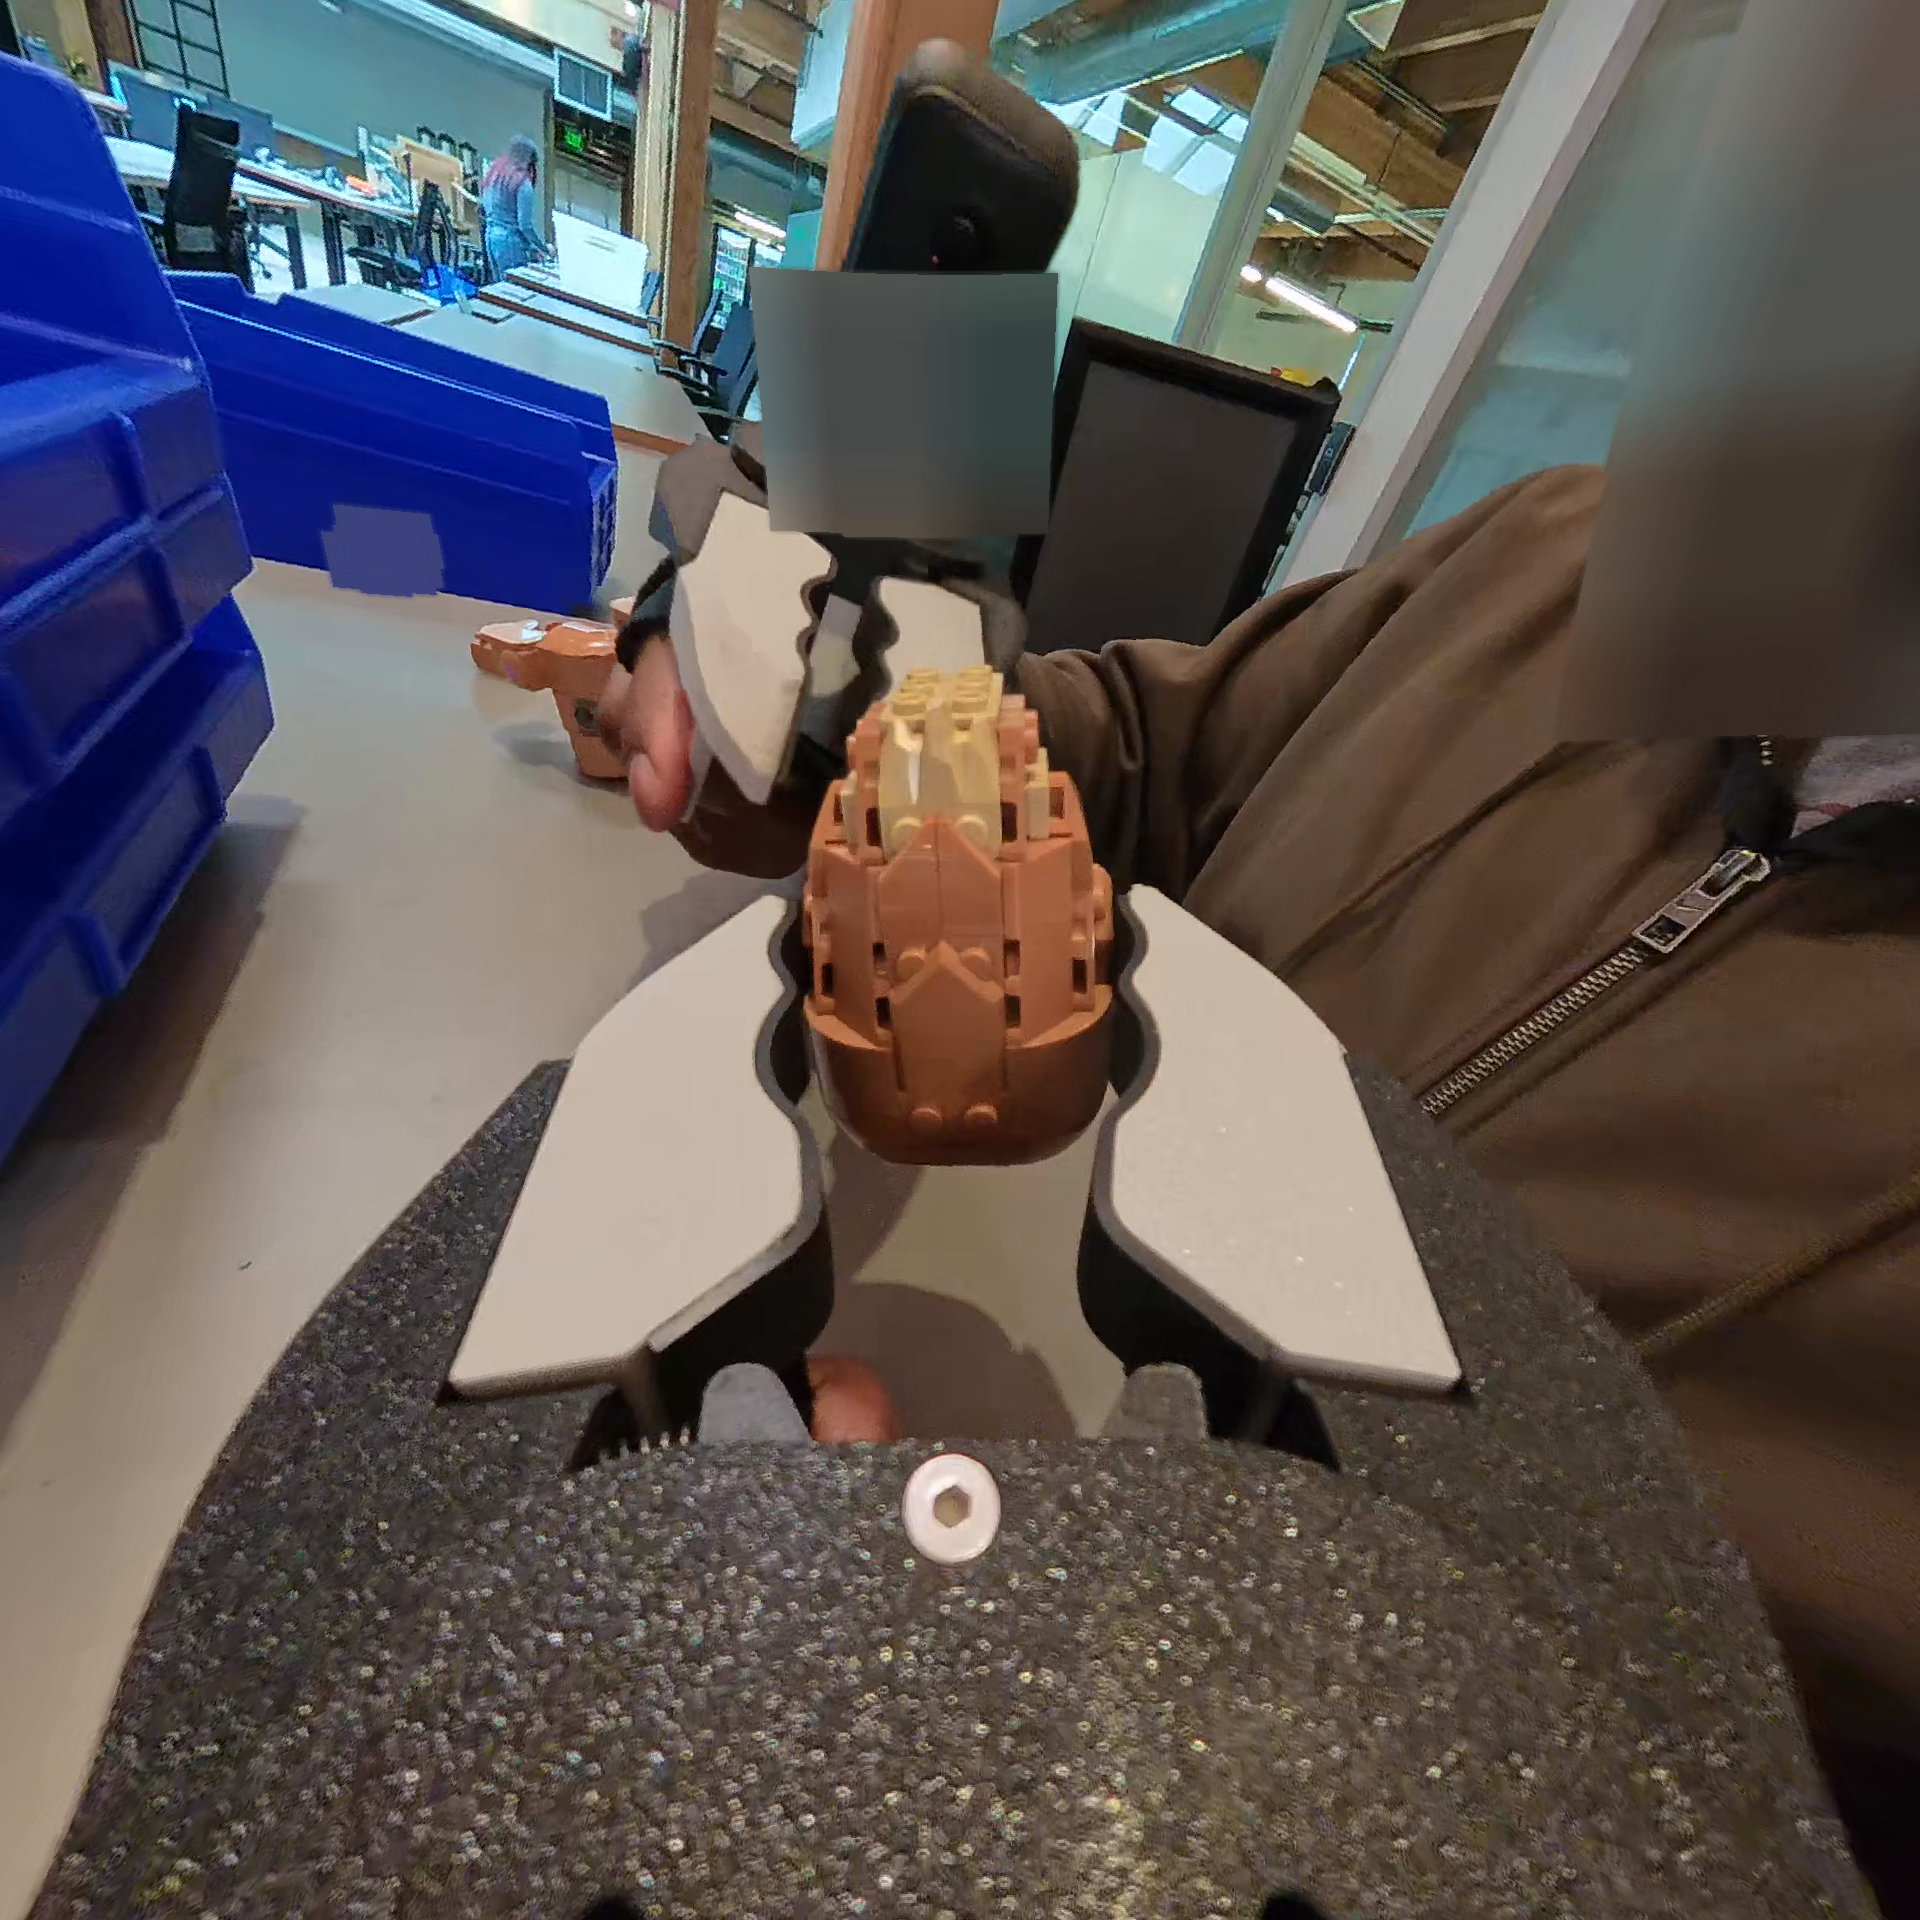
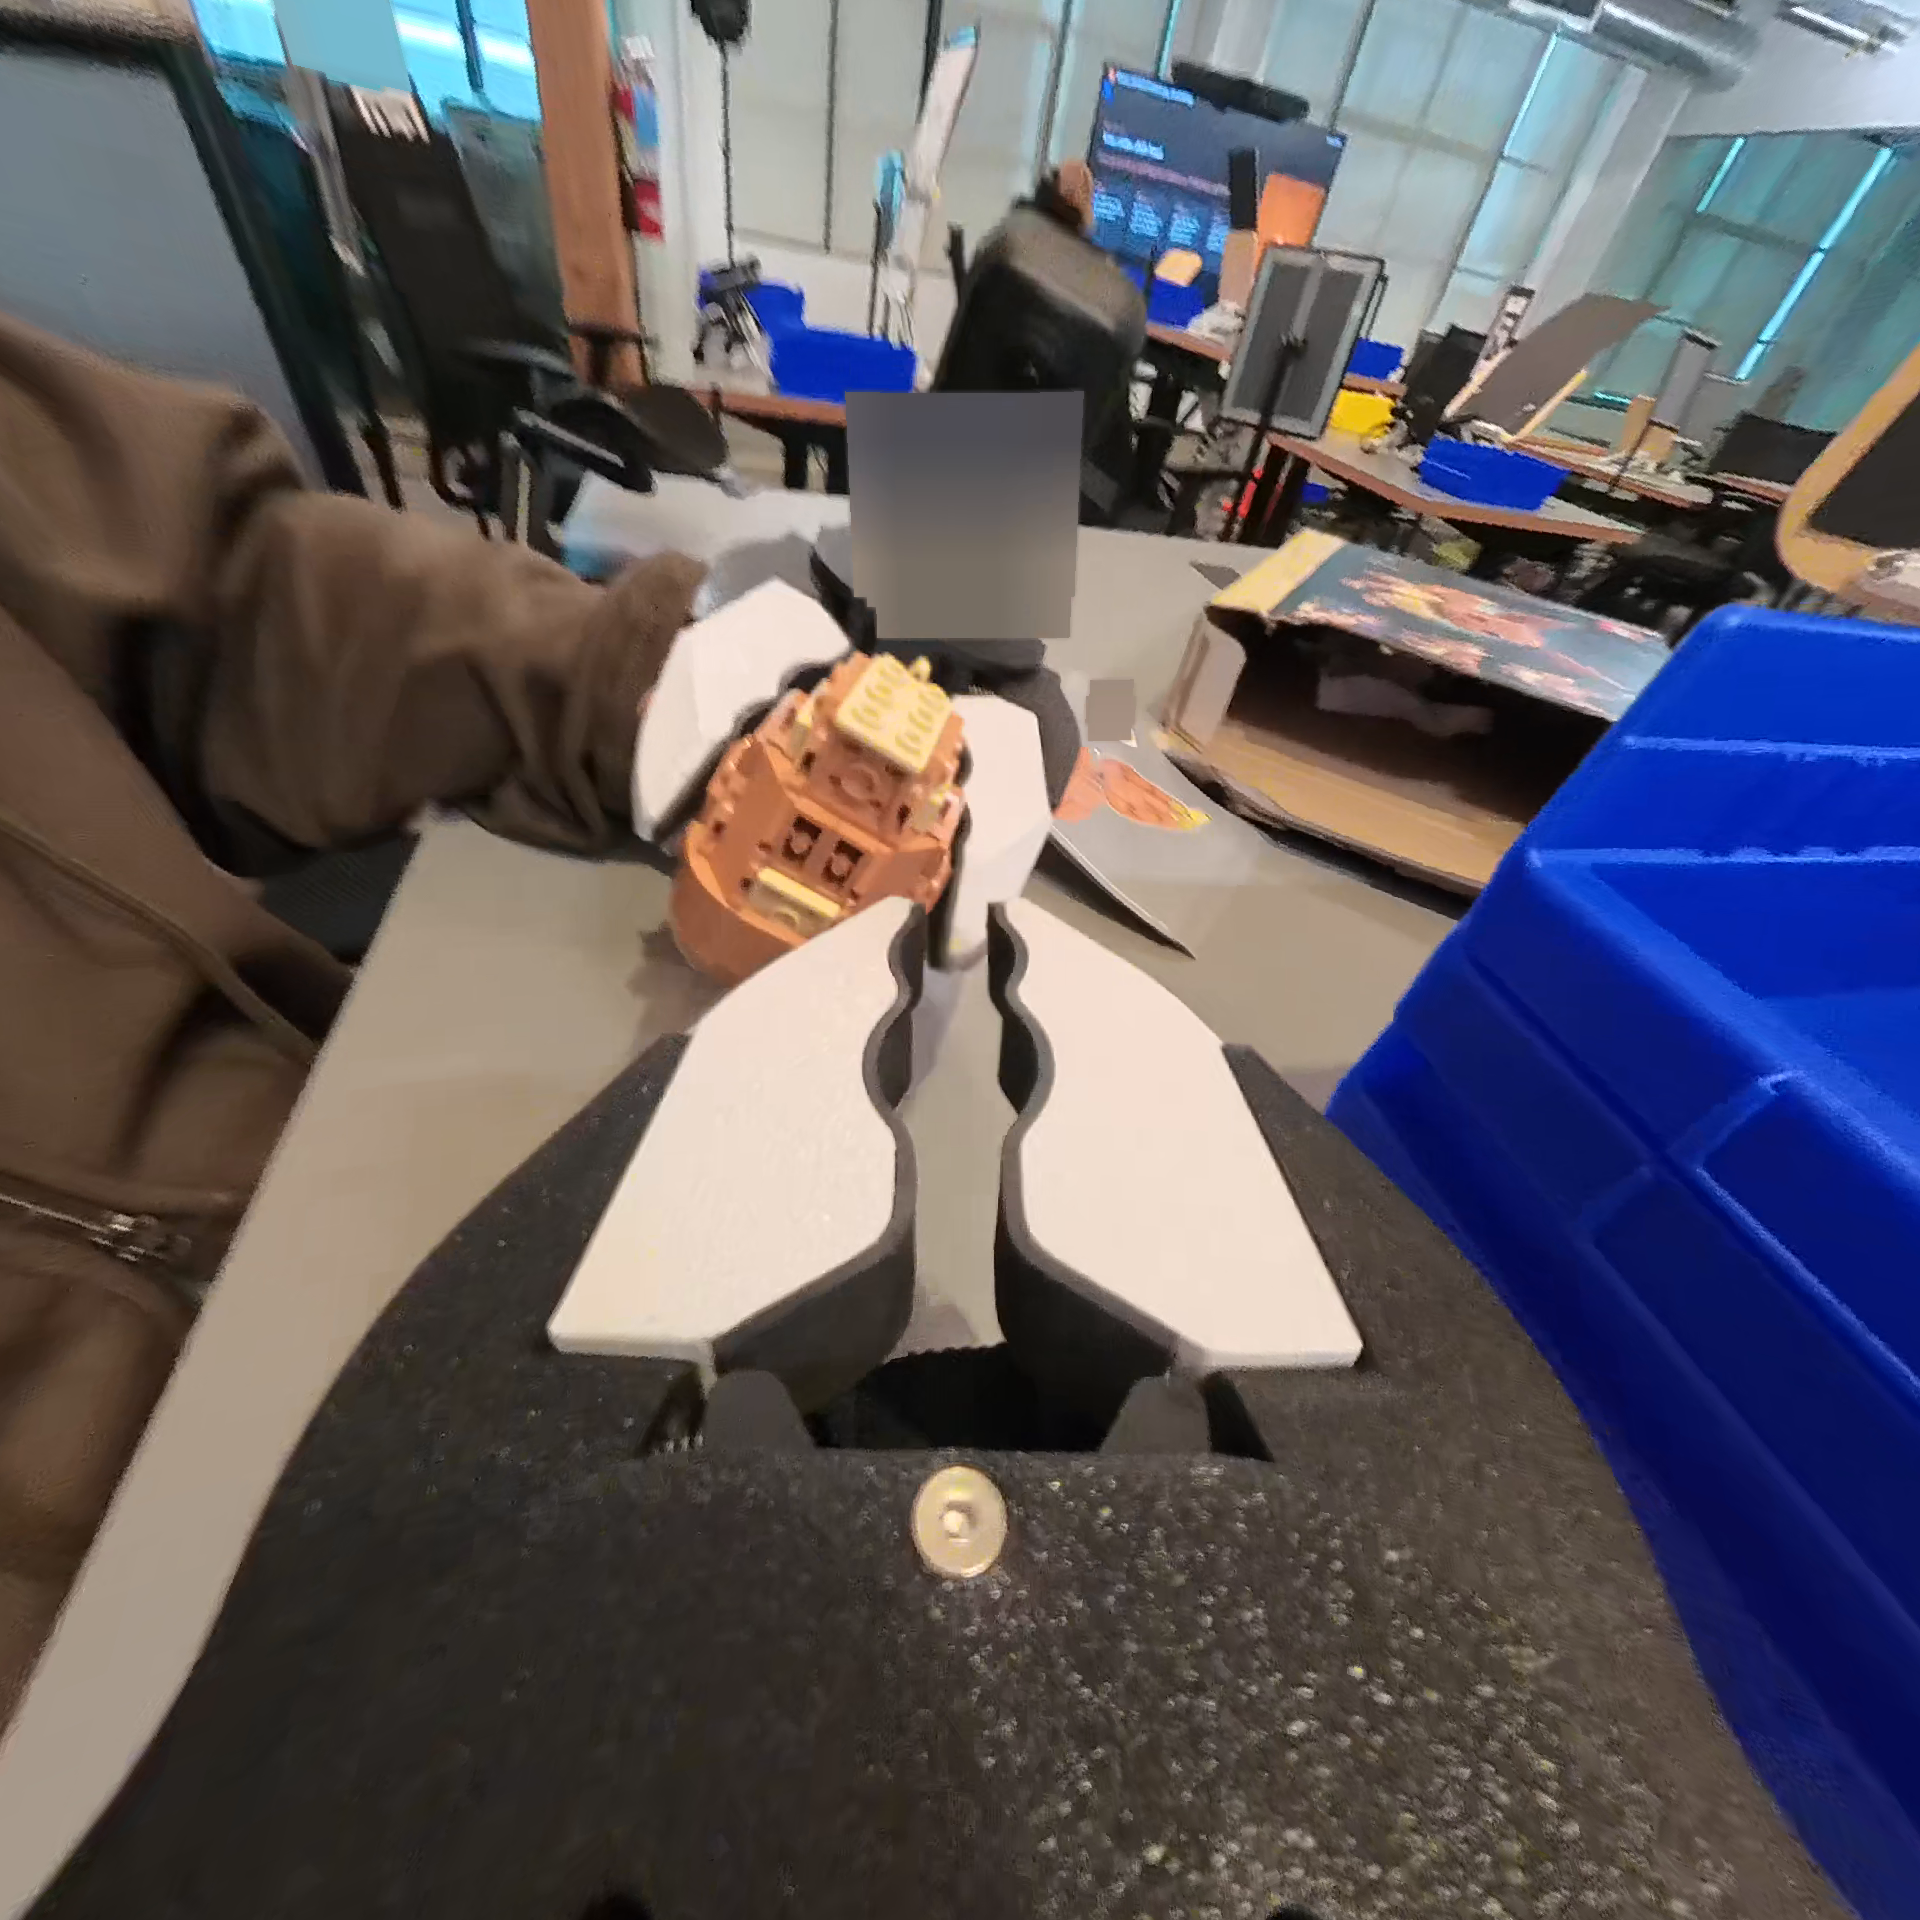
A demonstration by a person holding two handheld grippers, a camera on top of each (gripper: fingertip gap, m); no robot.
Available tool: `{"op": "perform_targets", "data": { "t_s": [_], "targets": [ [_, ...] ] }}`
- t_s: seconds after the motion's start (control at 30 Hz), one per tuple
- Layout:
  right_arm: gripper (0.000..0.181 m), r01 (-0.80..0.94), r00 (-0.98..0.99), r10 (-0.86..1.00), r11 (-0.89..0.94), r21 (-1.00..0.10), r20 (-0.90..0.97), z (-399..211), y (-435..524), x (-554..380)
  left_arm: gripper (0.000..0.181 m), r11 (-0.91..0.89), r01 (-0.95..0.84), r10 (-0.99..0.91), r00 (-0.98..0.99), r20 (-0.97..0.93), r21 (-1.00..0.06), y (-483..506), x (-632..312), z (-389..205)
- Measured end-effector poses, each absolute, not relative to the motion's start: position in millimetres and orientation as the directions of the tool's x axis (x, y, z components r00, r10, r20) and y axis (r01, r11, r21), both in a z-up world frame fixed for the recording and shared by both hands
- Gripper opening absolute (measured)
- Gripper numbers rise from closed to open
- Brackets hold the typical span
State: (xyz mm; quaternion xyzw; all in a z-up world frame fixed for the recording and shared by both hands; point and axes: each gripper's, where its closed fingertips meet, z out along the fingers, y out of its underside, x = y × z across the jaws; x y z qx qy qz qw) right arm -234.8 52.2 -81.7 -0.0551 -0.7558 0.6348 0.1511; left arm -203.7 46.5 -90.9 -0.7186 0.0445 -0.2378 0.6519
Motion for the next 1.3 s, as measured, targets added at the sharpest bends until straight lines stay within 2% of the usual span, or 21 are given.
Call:
{"op": "perform_targets", "data": {
  "t_s": [0.3, 0.83, 1.1, 1.3],
  "targets": [
    [0.016, -0.03, -0.976, 0.214, 0.067, -0.997, 0.044, -67.0, 49.4, -222.6, 0.056, -0.152, 0.189, -0.35, 0.908, 0.232, -0.97, 49.2, -204.4, -96.7],
    [0.021, 0.014, -0.982, 0.191, 0.076, -0.997, 0.0, -71.9, 48.5, -221.9, 0.056, -0.205, 0.066, -0.238, 0.964, 0.115, -0.977, 56.3, -214.8, -110.3],
    [0.015, 0.053, -0.986, 0.161, 0.091, -0.994, -0.038, -76.3, 47.3, -219.7, 0.056, -0.268, -0.029, -0.227, 0.973, 0.034, -0.963, 59.1, -212.9, -124.1],
    [0.016, 0.048, -0.982, 0.187, 0.102, -0.994, -0.028, -77.2, 49.7, -224.5, 0.056, -0.265, -0.026, -0.204, 0.979, 0.029, -0.964, 59.0, -217.2, -122.9]
  ]
}}
